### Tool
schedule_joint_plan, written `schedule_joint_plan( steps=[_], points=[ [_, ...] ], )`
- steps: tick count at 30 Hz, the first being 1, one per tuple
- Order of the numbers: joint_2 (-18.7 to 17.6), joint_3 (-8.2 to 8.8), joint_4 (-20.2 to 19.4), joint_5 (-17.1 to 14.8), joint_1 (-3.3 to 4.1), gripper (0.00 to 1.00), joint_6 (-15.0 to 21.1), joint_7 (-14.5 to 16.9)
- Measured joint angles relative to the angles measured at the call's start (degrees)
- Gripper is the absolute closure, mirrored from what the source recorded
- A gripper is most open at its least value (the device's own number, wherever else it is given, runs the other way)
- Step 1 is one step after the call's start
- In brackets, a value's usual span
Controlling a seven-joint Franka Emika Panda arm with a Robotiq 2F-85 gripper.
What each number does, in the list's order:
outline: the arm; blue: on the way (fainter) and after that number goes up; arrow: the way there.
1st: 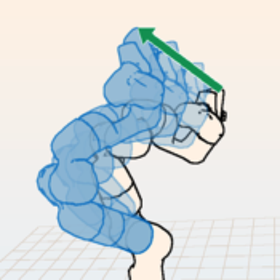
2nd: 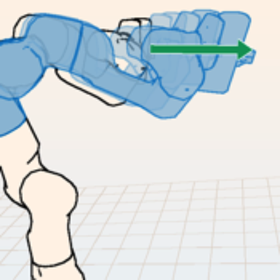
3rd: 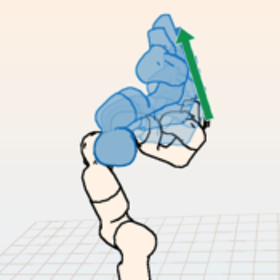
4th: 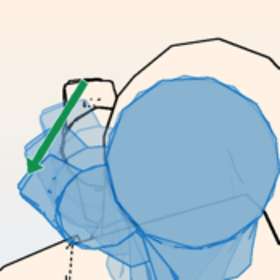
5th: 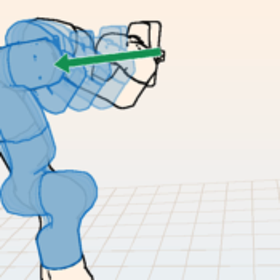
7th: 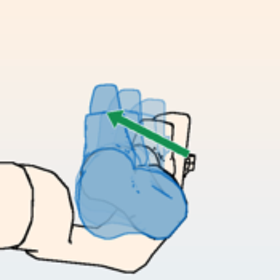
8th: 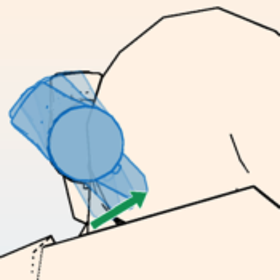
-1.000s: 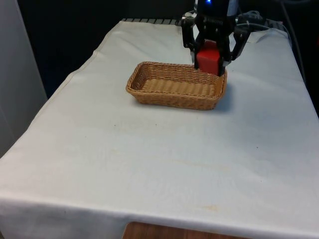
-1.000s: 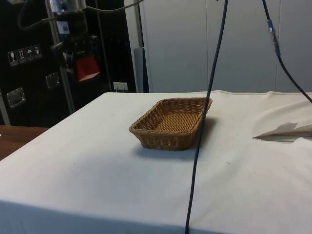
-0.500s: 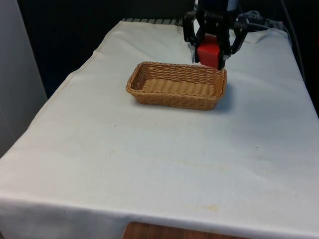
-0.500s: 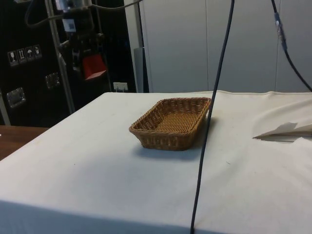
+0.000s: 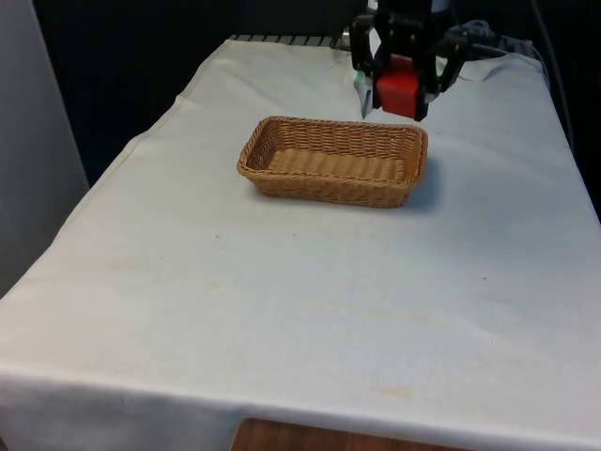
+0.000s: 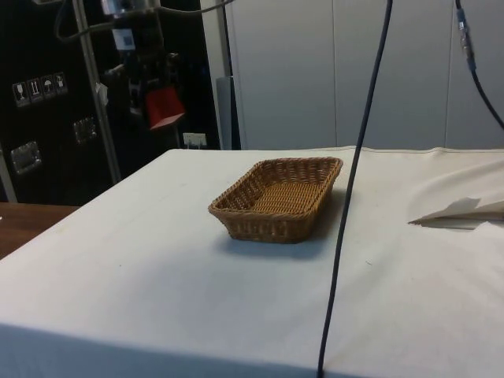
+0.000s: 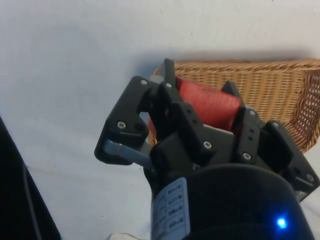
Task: Pick up the cube and place it into the basket.
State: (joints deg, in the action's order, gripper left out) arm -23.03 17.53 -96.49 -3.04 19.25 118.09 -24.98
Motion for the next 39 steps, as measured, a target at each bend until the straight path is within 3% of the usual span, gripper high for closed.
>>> schedule_joint_plan(
  steps=[12,23,39],
  points=[
    [3.27,-1.60,-6.47,0.86,0.00,0.97,3.61,-0.97],
    [7.39,-2.75,-14.32,2.64,0.00,0.97,9.51,-1.72],
    [7.56,-3.78,-14.90,2.58,-0.80,0.97,9.74,4.07]
  ],
)
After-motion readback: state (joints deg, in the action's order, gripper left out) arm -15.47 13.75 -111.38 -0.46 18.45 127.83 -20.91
